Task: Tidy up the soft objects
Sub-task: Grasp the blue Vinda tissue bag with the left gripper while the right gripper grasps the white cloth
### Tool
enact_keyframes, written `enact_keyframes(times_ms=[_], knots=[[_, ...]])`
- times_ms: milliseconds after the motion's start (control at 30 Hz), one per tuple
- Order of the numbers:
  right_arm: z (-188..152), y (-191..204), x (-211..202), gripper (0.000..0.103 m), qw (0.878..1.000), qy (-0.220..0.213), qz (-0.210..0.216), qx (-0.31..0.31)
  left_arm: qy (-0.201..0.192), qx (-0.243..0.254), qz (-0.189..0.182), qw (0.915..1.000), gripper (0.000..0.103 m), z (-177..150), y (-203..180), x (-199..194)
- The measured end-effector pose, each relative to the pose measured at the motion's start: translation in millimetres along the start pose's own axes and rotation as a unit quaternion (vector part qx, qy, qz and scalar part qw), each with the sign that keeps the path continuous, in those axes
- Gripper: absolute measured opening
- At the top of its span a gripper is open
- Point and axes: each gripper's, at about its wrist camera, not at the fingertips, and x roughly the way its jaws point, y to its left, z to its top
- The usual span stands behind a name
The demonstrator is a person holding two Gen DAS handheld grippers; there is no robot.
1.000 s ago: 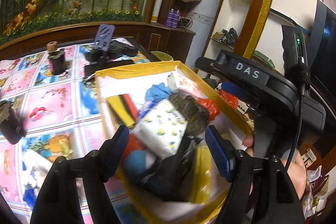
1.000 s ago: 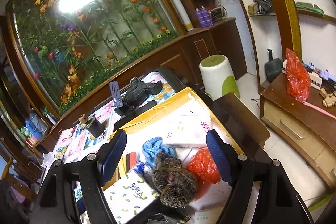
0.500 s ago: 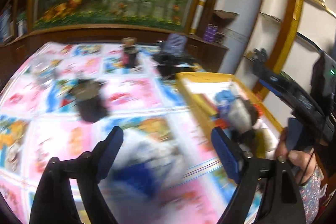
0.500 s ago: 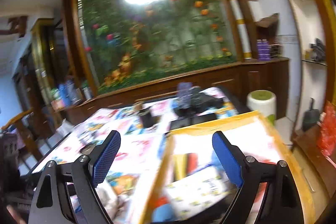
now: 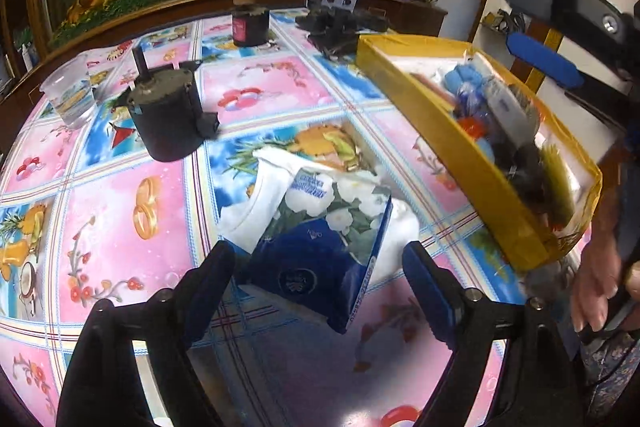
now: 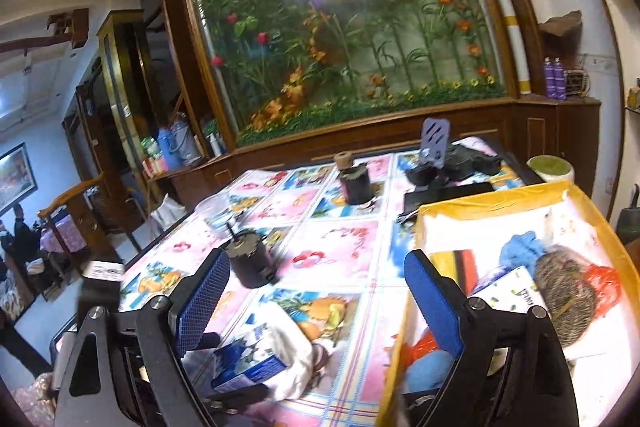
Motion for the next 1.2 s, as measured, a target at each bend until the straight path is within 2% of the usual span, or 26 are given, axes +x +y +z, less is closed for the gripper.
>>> enact_keyframes(times_ms=[33, 167, 300, 433, 533, 667, 867, 933, 967, 1067, 1200], knots=[[-0.7, 1.4, 1.4, 0.092, 1.000, 0.003, 0.002, -0.002, 0.004, -0.005, 0.000, 1.0000, 0.064, 0.4, 2.5, 1.4], [-1.8, 2.8, 9.6, 0.092, 1.000, 0.019, 0.010, -0.008, -0.011, -0.028, -0.012, 0.9995, 0.061, 2.7, 12.2, -7.9], [-5.5, 4.9, 18.4, 0.092, 0.999, 0.041, 0.017, -0.012, -0.061, -0.052, 0.004, 0.9968, 0.061, 6.0, 22.9, -30.3], [-13.2, 18.3, 32.9, 0.092, 0.996, 0.074, 0.025, -0.038, -0.130, -0.109, 0.059, 0.9837, 0.061, 6.3, 46.5, -57.6], [-27.8, 37.7, 55.5, 0.092, 0.988, 0.125, 0.007, -0.086, -0.155, -0.137, 0.094, 0.9738, 0.061, 5.3, 58.1, -68.5], [-47.9, 47.5, 89.8, 0.092, 0.974, 0.199, -0.021, -0.104, -0.165, -0.157, 0.102, 0.9683, 0.061, 5.5, 66.8, -73.6], [-63.9, 51.0, 108.6, 0.092, 0.963, 0.242, -0.027, -0.115, -0.156, -0.162, 0.093, 0.9699, 0.061, 5.7, 68.5, -71.0], [-70.5, 55.2, 112.9, 0.086, 0.958, 0.255, -0.028, -0.124, -0.154, -0.158, 0.094, 0.9708, 0.061, 5.8, 66.4, -69.9], [-74.2, 56.0, 116.3, 0.072, 0.955, 0.266, -0.030, -0.129, -0.155, -0.158, 0.093, 0.9708, 0.061, 5.8, 66.4, -70.2], [-75.0, 59.6, 116.6, 0.059, 0.954, 0.264, -0.035, -0.138, -0.155, -0.158, 0.092, 0.9707, 0.061, 5.5, 66.9, -70.7], [-72.3, 56.9, 113.9, 0.028, 0.957, 0.258, -0.028, -0.129, -0.151, -0.160, 0.091, 0.9712, 0.061, 5.2, 66.9, -70.1]])
